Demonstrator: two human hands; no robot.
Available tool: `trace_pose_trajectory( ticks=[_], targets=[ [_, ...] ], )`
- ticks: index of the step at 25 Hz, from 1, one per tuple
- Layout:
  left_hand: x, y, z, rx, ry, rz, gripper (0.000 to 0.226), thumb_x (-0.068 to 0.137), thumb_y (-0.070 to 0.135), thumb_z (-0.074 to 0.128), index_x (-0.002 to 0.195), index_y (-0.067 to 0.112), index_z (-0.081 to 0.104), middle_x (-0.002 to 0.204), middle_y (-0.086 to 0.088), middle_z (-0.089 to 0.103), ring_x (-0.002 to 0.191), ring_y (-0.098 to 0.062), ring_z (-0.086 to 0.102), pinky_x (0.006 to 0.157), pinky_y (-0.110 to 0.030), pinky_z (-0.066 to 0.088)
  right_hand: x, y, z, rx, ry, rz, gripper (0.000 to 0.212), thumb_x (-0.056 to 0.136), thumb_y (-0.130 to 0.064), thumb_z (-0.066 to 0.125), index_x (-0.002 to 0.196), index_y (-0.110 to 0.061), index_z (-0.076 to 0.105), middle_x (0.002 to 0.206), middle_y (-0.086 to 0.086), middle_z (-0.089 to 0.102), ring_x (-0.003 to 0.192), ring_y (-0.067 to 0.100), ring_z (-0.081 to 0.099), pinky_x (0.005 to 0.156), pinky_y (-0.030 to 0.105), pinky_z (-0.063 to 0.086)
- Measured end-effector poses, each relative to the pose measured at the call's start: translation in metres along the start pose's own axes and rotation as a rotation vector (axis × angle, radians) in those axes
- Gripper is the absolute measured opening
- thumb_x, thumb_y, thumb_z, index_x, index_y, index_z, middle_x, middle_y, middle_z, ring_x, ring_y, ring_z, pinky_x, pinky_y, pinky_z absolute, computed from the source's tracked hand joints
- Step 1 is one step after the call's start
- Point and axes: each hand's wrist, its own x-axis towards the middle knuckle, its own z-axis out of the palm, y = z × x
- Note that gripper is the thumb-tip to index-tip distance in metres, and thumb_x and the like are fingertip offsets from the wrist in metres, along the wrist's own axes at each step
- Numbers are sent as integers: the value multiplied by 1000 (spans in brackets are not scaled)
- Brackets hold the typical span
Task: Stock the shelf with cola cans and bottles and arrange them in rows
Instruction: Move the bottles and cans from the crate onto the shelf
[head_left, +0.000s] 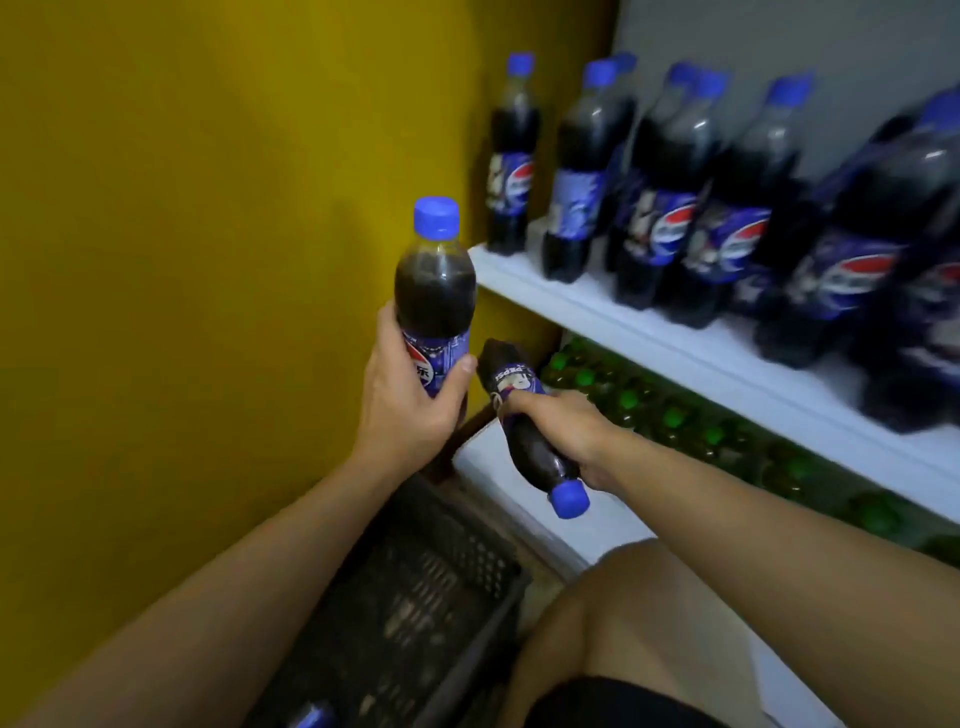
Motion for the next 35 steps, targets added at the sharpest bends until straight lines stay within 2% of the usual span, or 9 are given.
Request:
trace_pose_trajectory(
  ticks=[4, 8, 12, 17, 20, 23, 26, 30, 35],
  targets=[
    [19, 102, 69, -190, -71, 138, 71, 83, 35, 73, 143, 14, 40, 127, 3, 61, 115, -11, 60, 98, -32, 50, -66, -11, -115, 146, 117, -29, 49, 70, -40, 73, 104, -5, 69, 85, 15, 75, 62, 28, 67, 61, 37, 56],
    [14, 205, 136, -347, -221, 298, 71, 83, 35, 74, 143, 18, 39, 127, 9, 59, 117, 0, 58, 101, -26, 48, -150, 3, -222, 231, 248, -75, 33, 81, -30, 73, 101, -3, 71, 74, 14, 73, 58, 25, 66, 57, 32, 54],
    [-6, 265, 176, -478, -379, 417, 67, 86, 32, 73, 144, 19, 40, 124, 18, 61, 117, -3, 60, 99, -22, 48, -214, 34, -280, 145, 294, -89, 37, 73, -36, 76, 97, -8, 76, 91, 14, 77, 78, 24, 71, 82, 41, 58],
    [-25, 290, 202, -585, -441, 415, 66, 86, 31, 72, 142, 25, 38, 125, 31, 57, 119, 1, 59, 97, -13, 46, -254, 67, -317, 216, 370, -13, 30, 82, -30, 74, 100, -7, 73, 88, 18, 76, 68, 25, 66, 62, 32, 53],
    [-34, 291, 216, -604, -455, 359, 66, 84, 34, 72, 140, 34, 36, 123, 33, 57, 118, 4, 58, 94, -8, 44, -263, 76, -335, 234, 436, -7, 32, 83, -27, 73, 100, 0, 73, 78, 17, 72, 64, 26, 62, 58, 31, 51],
    [-40, 288, 236, -623, -452, 300, 68, 84, 35, 71, 141, 36, 35, 123, 33, 56, 119, 3, 57, 96, -10, 45, -260, 77, -358, 289, 523, -31, 30, 83, -28, 72, 99, -3, 71, 78, 18, 71, 64, 28, 64, 56, 33, 51],
    [-45, 288, 250, -630, -453, 268, 66, 89, 37, 73, 141, 39, 34, 124, 35, 55, 120, 4, 57, 98, -13, 47, -232, 75, -386, 89, 656, -57, 28, 84, -32, 70, 105, -14, 65, 96, 10, 71, 81, 23, 65, 71, 32, 52],
    [-47, 286, 254, -614, -473, 234, 67, 82, 39, 70, 137, 46, 33, 122, 40, 54, 117, 8, 57, 93, -8, 45, -163, 91, -411, -309, 741, 52, 49, 88, -46, 67, 124, -17, 52, 119, 10, 63, 104, 27, 60, 90, 37, 49],
    [-48, 294, 260, -588, -527, 264, 68, 85, 32, 76, 139, 38, 35, 121, 39, 55, 115, 9, 58, 91, -5, 43, -139, 109, -413, -295, 779, 50, 55, 92, -48, 65, 132, -14, 47, 124, 11, 61, 105, 28, 59, 88, 34, 46]
  ],
)
